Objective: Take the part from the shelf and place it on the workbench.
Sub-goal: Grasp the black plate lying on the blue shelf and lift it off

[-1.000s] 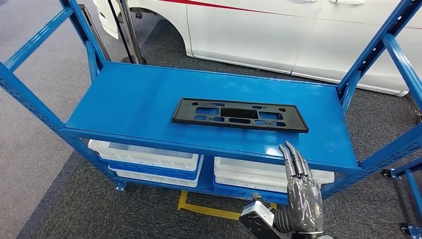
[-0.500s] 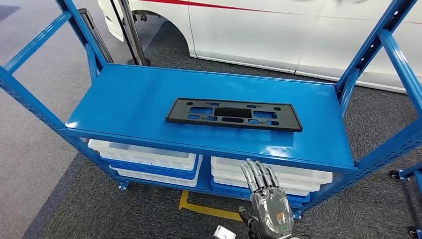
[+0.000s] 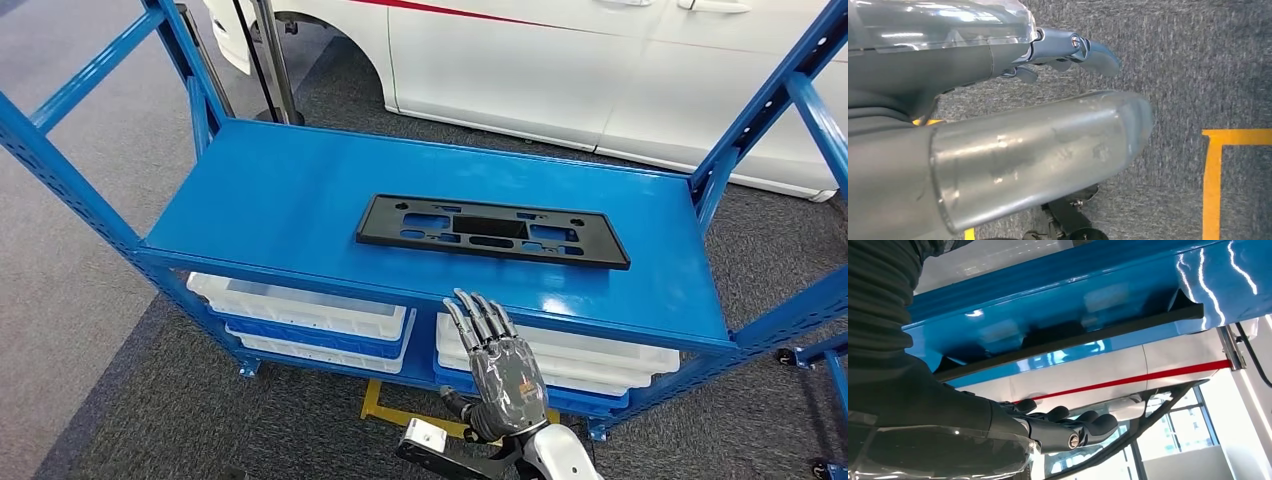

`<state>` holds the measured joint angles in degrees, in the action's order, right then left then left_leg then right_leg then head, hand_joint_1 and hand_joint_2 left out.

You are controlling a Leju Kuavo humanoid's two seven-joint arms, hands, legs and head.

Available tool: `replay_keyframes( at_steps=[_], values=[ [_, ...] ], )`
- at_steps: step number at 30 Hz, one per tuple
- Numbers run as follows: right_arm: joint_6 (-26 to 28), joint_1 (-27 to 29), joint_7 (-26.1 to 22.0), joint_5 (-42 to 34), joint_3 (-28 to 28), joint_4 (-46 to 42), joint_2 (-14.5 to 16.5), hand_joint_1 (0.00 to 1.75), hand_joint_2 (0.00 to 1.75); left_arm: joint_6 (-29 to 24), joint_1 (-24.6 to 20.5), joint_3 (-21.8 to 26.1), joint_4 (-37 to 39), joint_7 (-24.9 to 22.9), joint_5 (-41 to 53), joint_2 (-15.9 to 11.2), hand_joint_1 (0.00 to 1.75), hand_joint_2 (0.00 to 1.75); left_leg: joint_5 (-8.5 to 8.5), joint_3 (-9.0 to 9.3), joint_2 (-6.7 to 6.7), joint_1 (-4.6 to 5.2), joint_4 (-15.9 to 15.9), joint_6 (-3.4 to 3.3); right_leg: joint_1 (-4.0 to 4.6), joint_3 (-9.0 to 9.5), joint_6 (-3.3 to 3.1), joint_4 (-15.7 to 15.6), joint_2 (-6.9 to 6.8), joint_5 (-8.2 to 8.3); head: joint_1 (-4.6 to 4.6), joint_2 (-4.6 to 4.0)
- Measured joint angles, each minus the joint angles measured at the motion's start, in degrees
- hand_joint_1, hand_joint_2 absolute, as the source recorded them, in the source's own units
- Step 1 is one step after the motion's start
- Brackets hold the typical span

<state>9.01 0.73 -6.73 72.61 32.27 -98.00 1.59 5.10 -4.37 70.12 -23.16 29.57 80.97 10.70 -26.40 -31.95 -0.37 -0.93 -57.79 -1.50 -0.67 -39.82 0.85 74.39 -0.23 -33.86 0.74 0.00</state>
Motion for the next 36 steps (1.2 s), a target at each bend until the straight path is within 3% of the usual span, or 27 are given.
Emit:
replay_keyframes(
  at_steps=[2,4,9,11,13,14,15,17,19,20,23,25,28,29,30,31,33,34,36],
  values=[
    [0.47,-0.53,-0.17,-0.68,-0.02,0.56,0.33,0.0,1.75,0.08,-0.01,-0.01,-0.01,-0.08,0.04,0.34,0.0,0.0,-0.21,0.08,-0.13,0.0,-0.24,0.15,-0.03,2.81,-0.33,-6.44,0.03,4.22,0.0,0.0],
    [1.19,-1.96,-0.46,-1.8,-0.04,1.54,0.83,0.0,1.75,0.1,-0.09,-0.07,-0.01,-0.1,0.13,0.63,0.0,0.0,-0.5,-0.08,-0.17,0.23,-0.62,0.62,0.16,5.57,-0.75,-12.79,0.16,6.62,0.03,0.0],
    [2.56,-5.33,-0.81,-3.14,-0.32,4.4,2.13,0.0,1.75,0.09,-0.49,-0.49,-0.01,-0.15,0.25,0.79,0.0,0.0,-1.31,-0.59,-0.05,0.19,-1.6,2.18,0.15,6.27,-1.88,-15.17,0.26,7.04,0.08,0.0],
    [2.66,-6.06,-0.91,-3.21,-0.33,5.21,2.6,0.0,1.75,0.09,-0.57,-0.65,-0.01,-0.15,0.24,0.8,0.0,0.0,-4.24,-2.7,0.01,0.01,-6.41,2.67,-0.04,6.48,-2.48,-15.53,0.04,7.2,0.1,0.0],
    [2.72,-6.36,-0.96,-3.32,-0.34,6.04,2.81,0.0,1.75,0.21,-0.56,-0.69,-0.01,-0.16,0.11,0.81,0.0,0.0,-7.33,-6.09,0.03,-0.11,-13.6,3.09,0.0,6.48,-2.79,-15.53,-0.09,7.09,0.11,0.0],
    [2.73,-6.37,-0.98,-3.38,-0.35,6.44,2.84,0.0,1.75,0.3,-0.52,-0.7,-0.01,-0.17,0.02,0.82,0.0,0.0,-7.66,-7.17,0.03,-0.16,-15.76,3.25,0.03,6.51,-2.85,-15.5,-0.11,7.0,0.11,0.0],
    [2.73,-6.38,-1.01,-3.42,-0.36,6.82,2.84,0.0,1.75,0.39,-0.49,-0.7,-0.01,-0.21,-0.08,0.8,0.0,0.0,-6.91,-7.4,0.03,-0.2,-16.02,3.34,0.03,6.58,-2.84,-15.46,-0.11,6.92,0.11,0.0],
    [2.78,-6.52,-1.1,-3.44,-0.37,7.76,2.86,0.0,1.75,0.45,-0.53,-0.73,-0.01,-0.31,-0.21,0.7,0.0,0.0,-2.87,-4.92,0.07,-0.28,-10.44,3.29,-0.01,6.87,-2.61,-15.34,-0.06,6.68,0.11,0.0],
    [2.85,-6.74,-1.26,-3.41,-0.46,9.06,2.91,0.0,1.75,0.45,-0.72,-0.85,0.0,-0.45,-0.25,0.6,0.0,0.0,-0.3,-1.74,0.1,-0.15,-3.53,2.88,0.16,7.0,-2.11,-15.12,-0.03,6.36,0.1,0.0],
    [2.88,-6.82,-1.4,-3.35,-0.54,9.75,2.94,0.0,1.75,0.44,-0.81,-0.94,0.01,-0.52,-0.25,0.58,0.0,0.0,-0.09,-0.93,0.09,-0.03,-1.67,2.57,0.25,6.95,-1.79,-15.06,-0.03,6.27,0.08,0.0],
    [3.04,-6.89,-1.82,-3.08,-0.82,11.41,2.97,0.0,1.75,0.43,-0.81,-1.1,0.01,-0.74,-0.25,0.6,0.0,0.0,-0.46,-0.51,0.01,0.01,-0.55,1.58,0.31,6.89,-0.89,-15.09,-0.05,6.12,0.03,0.0],
    [3.17,-6.96,-2.04,-3.03,-1.14,12.24,2.96,0.0,1.75,0.4,-0.82,-1.15,0.01,-0.85,-0.3,0.63,0.0,0.0,-0.37,-0.09,0.04,-0.22,-0.08,0.86,0.24,6.11,-0.38,-13.12,0.02,4.89,0.02,0.0],
    [3.29,-6.91,-2.19,-3.02,-1.6,13.33,2.92,0.0,1.75,0.34,-0.93,-1.2,0.01,-0.9,-0.42,0.62,0.0,0.0,-0.7,0.42,0.14,-0.17,0.09,0.01,0.05,0.93,0.08,-3.49,0.12,0.81,0.01,0.0],
    [3.29,-6.87,-2.19,-3.02,-1.7,13.71,2.9,0.0,1.75,0.33,-0.92,-1.2,0.01,-0.91,-0.43,0.62,0.0,0.0,-0.89,0.6,0.12,-0.14,0.07,-0.07,-0.01,-0.79,0.18,-0.78,0.13,0.32,0.01,0.0],
    [3.29,-6.85,-2.2,-3.02,-1.8,14.06,2.88,0.0,1.75,0.32,-0.9,-1.2,0.01,-0.93,-0.42,0.62,0.0,0.0,-1.14,0.85,0.06,-0.12,0.05,-0.08,-0.06,-1.7,0.22,0.14,0.12,0.92,0.01,0.0],
    [3.29,-6.85,-2.21,-3.02,-1.89,14.35,2.87,0.0,1.75,0.32,-0.88,-1.21,0.02,-0.96,-0.42,0.63,0.0,0.0,-1.43,1.21,-0.02,-0.12,0.02,0.0,-0.09,-1.64,0.19,-0.89,0.12,2.54,0.01,0.0],
    [3.32,-6.87,-2.29,-3.02,-2.09,14.8,2.87,0.0,1.75,0.33,-0.82,-1.28,0.05,-1.0,-0.41,0.68,0.0,0.0,-2.25,2.09,-0.17,-0.13,-0.04,0.36,-0.06,0.84,-0.22,-7.3,0.14,7.1,0.0,0.0],
    [3.35,-6.89,-2.36,-2.99,-2.2,15.01,2.88,0.0,1.75,0.33,-0.87,-1.34,0.08,-1.02,-0.41,0.72,0.0,0.0,-2.68,2.42,-0.21,-0.03,-0.19,0.68,0.09,2.16,-0.48,-10.42,0.16,8.54,0.0,0.0],
    [3.42,-6.9,-2.47,-2.92,-2.45,15.37,2.91,0.0,1.75,0.31,-0.95,-1.46,0.1,-1.05,-0.42,0.74,0.0,0.0,-3.2,2.48,-0.19,0.1,-0.32,1.33,0.39,3.46,-1.06,-13.47,0.25,8.73,0.03,0.0]
  ],
)
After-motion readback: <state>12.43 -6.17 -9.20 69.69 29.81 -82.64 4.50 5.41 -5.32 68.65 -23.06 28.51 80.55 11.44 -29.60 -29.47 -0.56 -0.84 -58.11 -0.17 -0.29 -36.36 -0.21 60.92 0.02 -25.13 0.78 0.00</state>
